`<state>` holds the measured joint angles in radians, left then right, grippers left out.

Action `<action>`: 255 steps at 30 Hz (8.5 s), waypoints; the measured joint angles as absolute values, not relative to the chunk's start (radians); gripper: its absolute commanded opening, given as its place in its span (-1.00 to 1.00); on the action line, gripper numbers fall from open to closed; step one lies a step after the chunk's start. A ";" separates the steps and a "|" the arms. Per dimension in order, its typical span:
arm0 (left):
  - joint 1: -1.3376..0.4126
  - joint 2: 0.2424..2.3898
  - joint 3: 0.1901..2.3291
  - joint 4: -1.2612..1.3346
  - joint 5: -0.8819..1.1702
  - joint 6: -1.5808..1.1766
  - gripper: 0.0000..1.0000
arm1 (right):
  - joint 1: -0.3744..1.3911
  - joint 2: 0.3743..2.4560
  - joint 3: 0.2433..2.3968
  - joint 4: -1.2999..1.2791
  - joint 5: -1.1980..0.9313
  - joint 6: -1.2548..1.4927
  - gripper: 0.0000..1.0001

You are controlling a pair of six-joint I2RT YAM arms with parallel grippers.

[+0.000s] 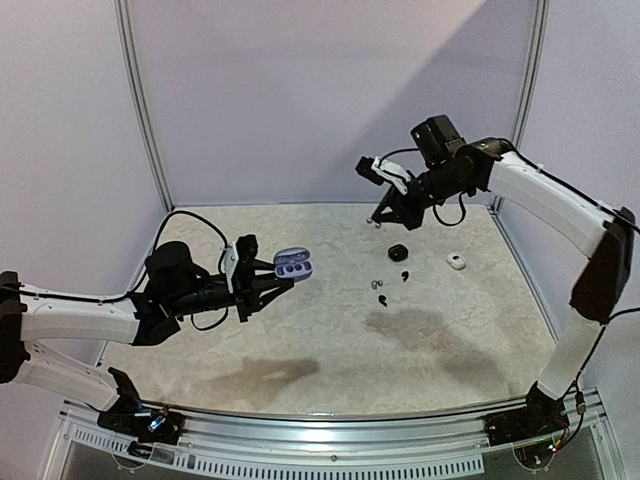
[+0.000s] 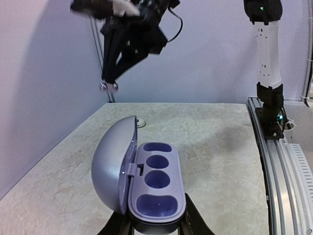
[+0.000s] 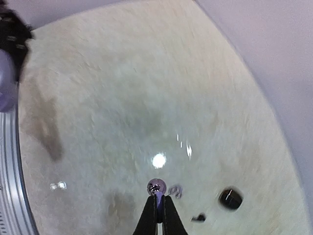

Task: Insert the wireless bluetooth earbuds into the charging case
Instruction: Pick up the right earbud from the center of the board, then insert the right earbud into the right side groove of the charging case, then adjust the left earbud at the center of the board.

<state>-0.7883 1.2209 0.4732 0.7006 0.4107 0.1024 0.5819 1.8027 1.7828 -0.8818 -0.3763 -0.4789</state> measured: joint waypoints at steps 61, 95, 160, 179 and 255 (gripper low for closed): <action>-0.790 1.243 0.505 0.690 0.417 0.023 -1.00 | 0.968 1.740 1.789 -0.778 -0.342 -0.870 0.10; -0.790 1.225 0.504 0.674 0.388 -0.038 -1.00 | 0.558 2.458 2.144 -1.006 -0.280 -0.533 -0.63; -0.790 1.238 0.504 0.666 0.390 -0.026 -1.00 | 0.493 2.342 1.925 -0.988 -0.395 -0.502 -0.35; -0.790 1.238 0.504 0.663 0.392 -0.018 -1.00 | 0.496 2.349 1.917 -0.980 -0.395 -0.503 -0.39; -0.790 1.238 0.504 0.631 0.380 0.015 -1.00 | 0.571 2.178 1.612 -0.693 -0.258 -0.236 -0.84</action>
